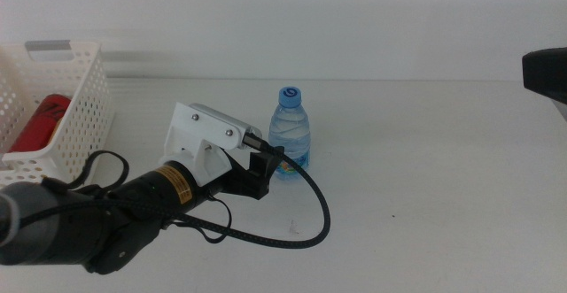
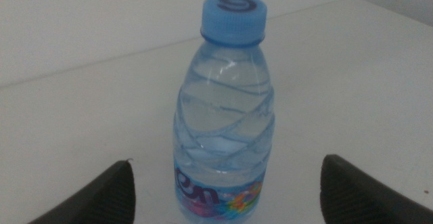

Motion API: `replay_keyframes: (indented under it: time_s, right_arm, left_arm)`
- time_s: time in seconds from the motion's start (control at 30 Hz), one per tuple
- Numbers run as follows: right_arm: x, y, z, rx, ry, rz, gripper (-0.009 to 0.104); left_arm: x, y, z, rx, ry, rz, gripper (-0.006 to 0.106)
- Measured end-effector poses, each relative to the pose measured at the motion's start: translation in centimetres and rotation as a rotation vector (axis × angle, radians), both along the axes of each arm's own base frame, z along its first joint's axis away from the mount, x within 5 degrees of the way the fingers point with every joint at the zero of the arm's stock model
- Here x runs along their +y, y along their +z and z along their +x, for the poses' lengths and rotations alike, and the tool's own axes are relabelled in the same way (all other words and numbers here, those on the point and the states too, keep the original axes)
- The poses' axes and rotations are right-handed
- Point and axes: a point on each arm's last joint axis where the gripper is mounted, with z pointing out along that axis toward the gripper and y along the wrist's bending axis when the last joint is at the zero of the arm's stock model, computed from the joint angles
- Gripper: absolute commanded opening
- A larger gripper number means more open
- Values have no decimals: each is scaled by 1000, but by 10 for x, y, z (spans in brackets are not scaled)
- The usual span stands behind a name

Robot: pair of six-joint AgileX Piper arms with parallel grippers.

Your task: Use arms to grab the bottles and put them into the dustbin to the left of the table.

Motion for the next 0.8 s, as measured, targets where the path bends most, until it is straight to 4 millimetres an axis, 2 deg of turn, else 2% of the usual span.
replay_keyframes:
  time_s: [0.33, 0.6, 0.8]
  right_arm:
    - [0, 0, 0, 0, 0, 0, 82]
    - [0, 0, 0, -2, 0, 1, 82]
    - [0, 0, 0, -2, 0, 1, 82]
  left_arm:
    - [-9, -27, 13, 29, -4, -60, 94]
    - [-24, -36, 40, 9, -21, -84, 94]
    - [-35, -53, 63, 17, -23, -101, 94]
